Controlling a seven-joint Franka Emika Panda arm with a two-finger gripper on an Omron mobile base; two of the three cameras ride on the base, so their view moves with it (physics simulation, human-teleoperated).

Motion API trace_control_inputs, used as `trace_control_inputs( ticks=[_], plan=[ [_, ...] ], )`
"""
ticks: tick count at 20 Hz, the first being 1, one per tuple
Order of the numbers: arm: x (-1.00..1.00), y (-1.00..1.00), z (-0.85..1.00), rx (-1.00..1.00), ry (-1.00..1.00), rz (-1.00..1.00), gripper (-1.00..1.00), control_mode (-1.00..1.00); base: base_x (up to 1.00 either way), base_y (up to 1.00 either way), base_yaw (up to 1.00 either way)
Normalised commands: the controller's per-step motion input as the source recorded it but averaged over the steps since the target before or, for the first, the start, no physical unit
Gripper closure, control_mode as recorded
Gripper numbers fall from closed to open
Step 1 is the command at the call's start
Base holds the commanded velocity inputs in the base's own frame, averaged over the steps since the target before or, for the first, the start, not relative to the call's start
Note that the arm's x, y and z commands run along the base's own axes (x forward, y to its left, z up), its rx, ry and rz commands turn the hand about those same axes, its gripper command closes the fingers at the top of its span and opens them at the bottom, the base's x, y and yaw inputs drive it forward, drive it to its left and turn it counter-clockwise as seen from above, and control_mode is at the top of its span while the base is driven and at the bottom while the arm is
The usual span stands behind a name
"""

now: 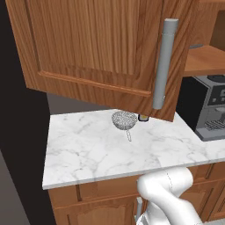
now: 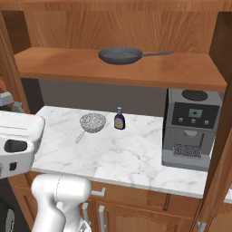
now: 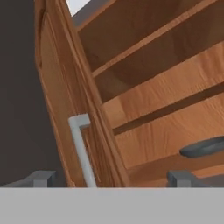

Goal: Pick the pan from the cabinet and place it on the stove. Then turn on the stove burner for the pan.

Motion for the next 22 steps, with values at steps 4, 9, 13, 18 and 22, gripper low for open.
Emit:
trace_control_inputs(
  ticks=[4,9,13,18,22],
  plan=[
    [0.47,-0.60,-0.34,0.17,0.00,0.24,-1.00,-1.00,0.00,0.00,0.00],
    [0.70,-0.26,-0.36,0.14,0.05,0.27,-1.00,-1.00,0.00,0.00,0.00],
    [0.50,0.00,-0.44,0.03,0.13,0.32,-1.00,-1.00,0.00,0.00,0.00],
    [0.34,0.09,-0.47,0.04,0.14,0.25,-1.00,-1.00,0.00,0.00,0.00],
    [0.55,0.32,-0.41,0.04,0.15,0.20,-1.00,-1.00,0.00,0.00,0.00]
  ],
)
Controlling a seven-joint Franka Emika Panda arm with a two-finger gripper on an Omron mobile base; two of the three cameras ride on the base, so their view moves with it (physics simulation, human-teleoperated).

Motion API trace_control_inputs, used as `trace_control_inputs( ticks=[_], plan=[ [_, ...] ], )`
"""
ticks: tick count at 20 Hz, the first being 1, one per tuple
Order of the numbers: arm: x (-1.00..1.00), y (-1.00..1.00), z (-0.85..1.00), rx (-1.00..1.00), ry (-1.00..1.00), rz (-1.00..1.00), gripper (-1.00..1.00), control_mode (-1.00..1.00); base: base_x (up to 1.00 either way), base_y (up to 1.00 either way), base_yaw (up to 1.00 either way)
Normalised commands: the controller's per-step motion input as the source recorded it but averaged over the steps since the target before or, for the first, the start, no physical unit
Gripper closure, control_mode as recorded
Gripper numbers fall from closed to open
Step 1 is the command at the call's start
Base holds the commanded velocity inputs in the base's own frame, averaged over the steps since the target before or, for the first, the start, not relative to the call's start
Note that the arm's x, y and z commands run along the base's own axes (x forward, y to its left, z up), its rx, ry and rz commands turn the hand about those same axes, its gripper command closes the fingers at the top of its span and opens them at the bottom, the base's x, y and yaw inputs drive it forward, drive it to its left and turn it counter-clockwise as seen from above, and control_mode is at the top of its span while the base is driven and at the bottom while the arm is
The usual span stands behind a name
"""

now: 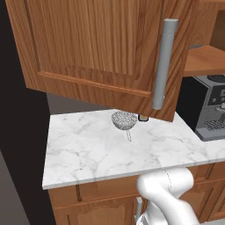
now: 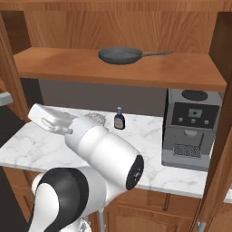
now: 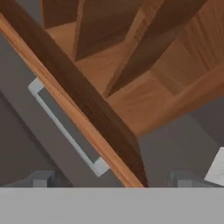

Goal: Pick the pan from the cabinet and place it on the stove. Then turn on the stove burner for the pan.

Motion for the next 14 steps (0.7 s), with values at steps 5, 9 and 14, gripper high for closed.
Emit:
trace_control_inputs(
  ticks=[5,9,14],
  plan=[
    [0.51,0.61,-0.30,0.00,0.16,0.13,-1.00,-1.00,0.00,0.00,0.00],
    [0.49,0.59,-0.19,0.00,0.18,0.09,-1.00,-1.00,0.00,0.00,0.00],
    [0.50,0.52,-0.13,0.00,0.20,0.09,-1.00,-1.00,0.00,0.00,0.00]
  ],
)
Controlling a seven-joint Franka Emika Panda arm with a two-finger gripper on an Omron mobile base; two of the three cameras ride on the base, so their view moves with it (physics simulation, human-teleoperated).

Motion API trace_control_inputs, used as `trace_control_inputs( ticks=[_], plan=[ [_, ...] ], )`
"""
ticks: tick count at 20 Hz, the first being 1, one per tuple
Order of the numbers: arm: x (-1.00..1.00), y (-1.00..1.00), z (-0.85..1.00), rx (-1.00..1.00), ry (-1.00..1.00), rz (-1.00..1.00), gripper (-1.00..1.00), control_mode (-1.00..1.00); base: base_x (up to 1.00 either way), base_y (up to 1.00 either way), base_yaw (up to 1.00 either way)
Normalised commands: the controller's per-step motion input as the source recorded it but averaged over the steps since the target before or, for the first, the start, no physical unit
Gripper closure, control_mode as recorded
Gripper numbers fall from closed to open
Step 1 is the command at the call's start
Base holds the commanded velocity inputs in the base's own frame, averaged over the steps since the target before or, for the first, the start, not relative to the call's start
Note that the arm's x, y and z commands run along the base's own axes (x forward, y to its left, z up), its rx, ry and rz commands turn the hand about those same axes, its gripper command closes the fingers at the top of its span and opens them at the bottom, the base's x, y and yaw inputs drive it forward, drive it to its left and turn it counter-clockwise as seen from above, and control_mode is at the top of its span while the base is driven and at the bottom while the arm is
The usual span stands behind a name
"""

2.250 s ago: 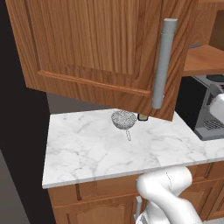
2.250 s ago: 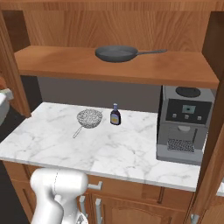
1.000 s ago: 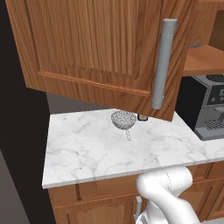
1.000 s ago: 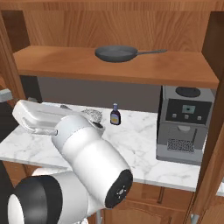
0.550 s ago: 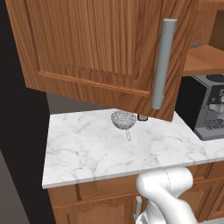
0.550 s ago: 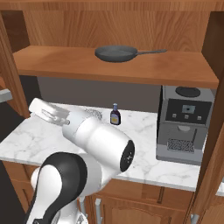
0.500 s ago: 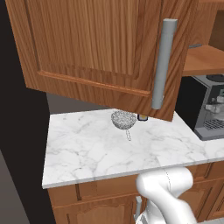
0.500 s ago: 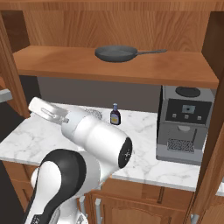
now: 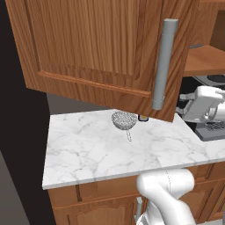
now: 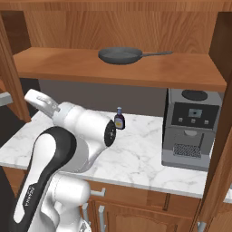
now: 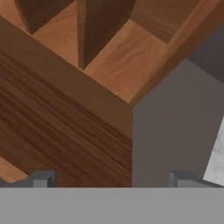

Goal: Pick the pan from the cabinet and place it on the stove. Then turn on the stove burner for the pan.

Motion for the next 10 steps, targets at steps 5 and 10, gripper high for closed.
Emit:
trace_control_inputs(
  ticks=[5,10],
  plan=[
    [0.30,0.44,-0.05,0.00,0.17,0.11,-1.00,-1.00,0.00,0.00,0.00],
    [-0.47,0.56,-0.03,0.00,0.02,0.14,-1.00,-1.00,0.00,0.00,0.00]
  ],
)
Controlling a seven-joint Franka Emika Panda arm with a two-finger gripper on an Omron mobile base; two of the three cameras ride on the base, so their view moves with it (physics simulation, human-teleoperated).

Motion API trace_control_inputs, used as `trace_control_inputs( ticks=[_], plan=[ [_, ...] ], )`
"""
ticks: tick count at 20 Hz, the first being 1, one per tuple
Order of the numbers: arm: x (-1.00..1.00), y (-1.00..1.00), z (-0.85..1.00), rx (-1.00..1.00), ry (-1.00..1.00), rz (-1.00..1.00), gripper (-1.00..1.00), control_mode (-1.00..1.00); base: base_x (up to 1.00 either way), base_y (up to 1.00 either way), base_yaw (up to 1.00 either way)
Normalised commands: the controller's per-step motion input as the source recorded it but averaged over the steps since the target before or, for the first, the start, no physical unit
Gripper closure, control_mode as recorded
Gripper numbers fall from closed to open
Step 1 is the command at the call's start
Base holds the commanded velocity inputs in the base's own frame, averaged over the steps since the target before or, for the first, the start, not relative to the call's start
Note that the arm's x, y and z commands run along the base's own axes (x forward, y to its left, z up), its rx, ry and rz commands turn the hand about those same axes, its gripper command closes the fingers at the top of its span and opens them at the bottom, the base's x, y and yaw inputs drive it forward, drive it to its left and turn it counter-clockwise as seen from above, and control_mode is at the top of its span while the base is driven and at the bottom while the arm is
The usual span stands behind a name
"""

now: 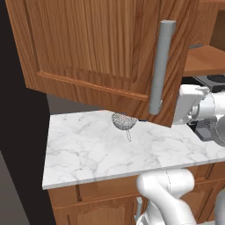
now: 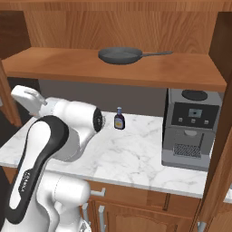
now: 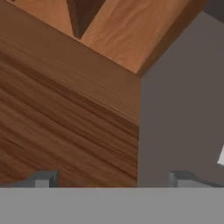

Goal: Pick the pan from the cabinet and place it on the stove. Then turn on the stove burner for the pan.

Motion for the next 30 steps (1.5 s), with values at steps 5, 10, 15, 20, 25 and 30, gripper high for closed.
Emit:
trace_control_inputs(
  ticks=[5,10,15,20,25,30],
  plan=[
    [-0.91,0.84,-0.12,0.00,-0.03,0.16,-1.00,-1.00,0.00,0.00,0.00],
    [-0.80,0.86,-0.12,-0.02,-0.03,0.16,-1.00,-1.00,0.00,0.00,0.00],
    [-0.26,1.00,-0.08,-0.03,0.00,0.09,-1.00,-1.00,0.00,0.00,0.00],
    [-0.04,1.00,-0.06,-0.01,0.00,0.05,-1.00,-1.00,0.00,0.00,0.00],
    [-0.09,0.87,-0.15,0.00,-0.03,0.01,-1.00,-1.00,0.00,0.00,0.00],
    [0.00,0.39,-0.08,0.00,-0.15,0.00,-1.00,-1.00,0.00,0.00,0.00]
  ],
)
